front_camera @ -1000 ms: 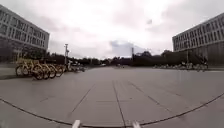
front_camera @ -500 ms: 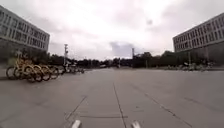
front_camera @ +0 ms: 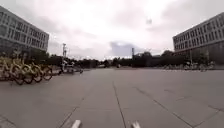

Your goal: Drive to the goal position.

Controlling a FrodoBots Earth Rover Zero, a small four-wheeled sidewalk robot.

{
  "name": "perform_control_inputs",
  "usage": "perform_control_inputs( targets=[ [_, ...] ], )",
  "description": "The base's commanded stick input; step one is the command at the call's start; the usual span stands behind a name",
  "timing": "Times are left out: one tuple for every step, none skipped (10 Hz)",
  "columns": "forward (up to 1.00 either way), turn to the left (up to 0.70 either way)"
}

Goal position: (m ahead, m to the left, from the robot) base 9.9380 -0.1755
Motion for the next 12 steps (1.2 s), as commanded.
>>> perform_control_inputs(
  targets=[
    [1.0, -0.05],
    [1.0, 0.0],
    [1.0, 0.0],
    [1.0, 0.0],
    [1.0, -0.02],
    [1.0, -0.01],
    [1.0, 0.0],
    [1.0, 0.0],
    [1.0, 0.0],
    [1.0, 0.0],
    [1.0, 0.0],
    [1.0, 0.0]
  ],
)
